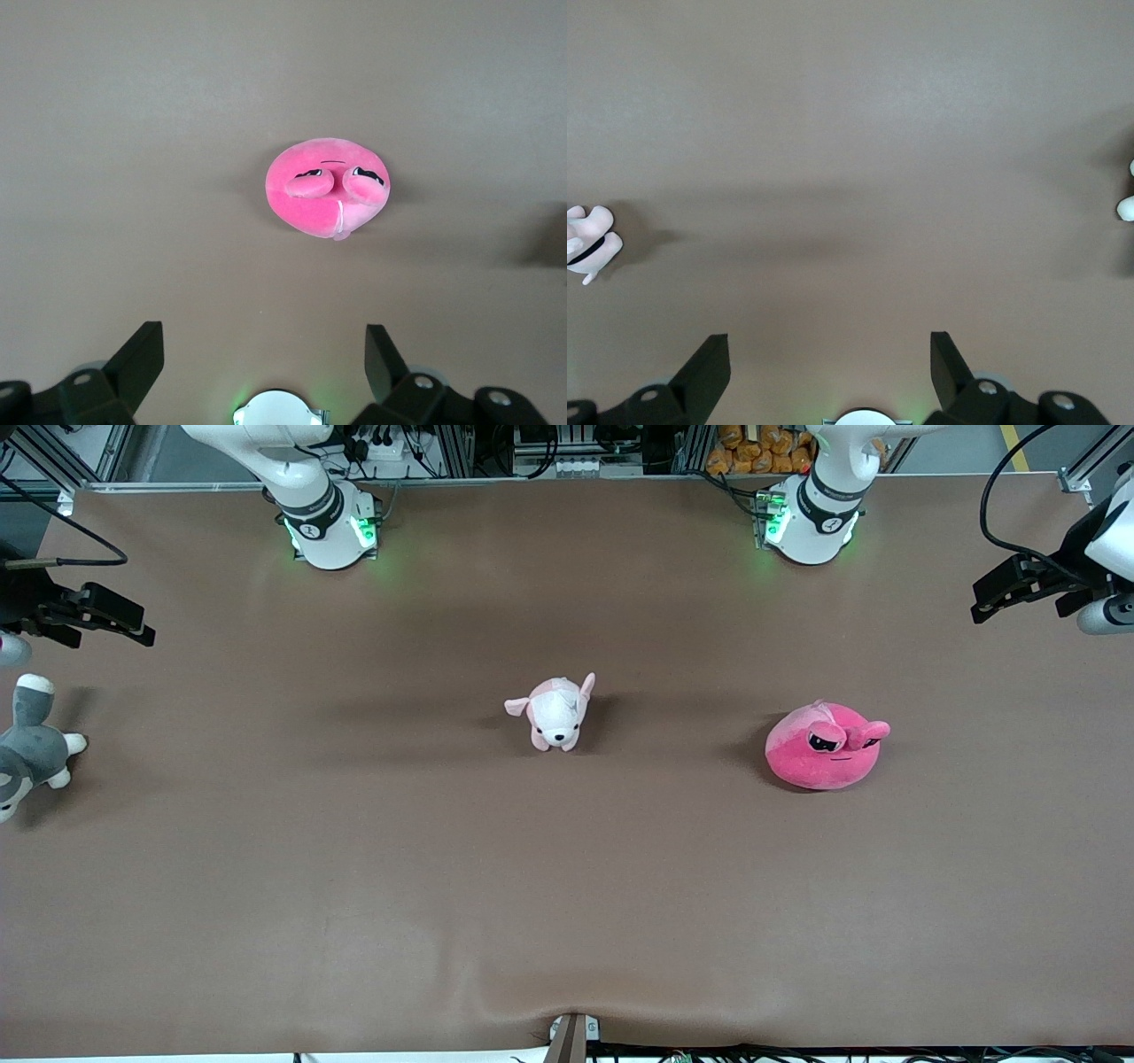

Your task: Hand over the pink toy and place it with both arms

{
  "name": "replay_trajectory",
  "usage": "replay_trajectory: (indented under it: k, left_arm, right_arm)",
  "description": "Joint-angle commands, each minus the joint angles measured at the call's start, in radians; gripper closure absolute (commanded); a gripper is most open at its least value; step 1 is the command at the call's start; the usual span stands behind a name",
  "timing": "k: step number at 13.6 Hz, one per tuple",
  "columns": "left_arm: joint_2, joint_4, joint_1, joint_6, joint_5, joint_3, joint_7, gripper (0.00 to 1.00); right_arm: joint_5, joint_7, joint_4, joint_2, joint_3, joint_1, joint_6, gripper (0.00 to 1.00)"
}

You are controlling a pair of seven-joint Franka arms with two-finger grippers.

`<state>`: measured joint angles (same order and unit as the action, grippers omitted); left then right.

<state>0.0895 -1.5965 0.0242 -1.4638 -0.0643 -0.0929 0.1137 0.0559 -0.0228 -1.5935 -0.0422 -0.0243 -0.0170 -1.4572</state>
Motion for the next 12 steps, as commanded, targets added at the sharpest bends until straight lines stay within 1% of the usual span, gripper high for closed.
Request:
replay_trajectory:
  k: [1,4,9,12]
  left_arm:
    - [-0.023,0.027,-0.001,0.036,-0.022,-0.001,-0.008,0.00]
    - [-0.042,0.035,-0.004,0.036,-0.020,-0.002,-0.006,0.00]
    - [-0.079,0.021,-0.001,0.026,-0.017,-0.004,0.009,0.00]
    - [-0.080,-0.028,-0.001,-0.007,-0.016,-0.007,0.148,0.00]
  right_arm:
    - [-0.004,-0.006,-0.022,-0.024,0.001,0.000,0.001,0.00]
    - [-0.002,-0.006,-0.022,-0.022,0.001,0.000,0.000,0.00]
    - [-0.002,-0.006,-0.023,-0.022,0.001,-0.004,0.001,0.00]
    - [-0.002,-0.006,-0.022,-0.022,0.001,-0.001,-0.003,0.00]
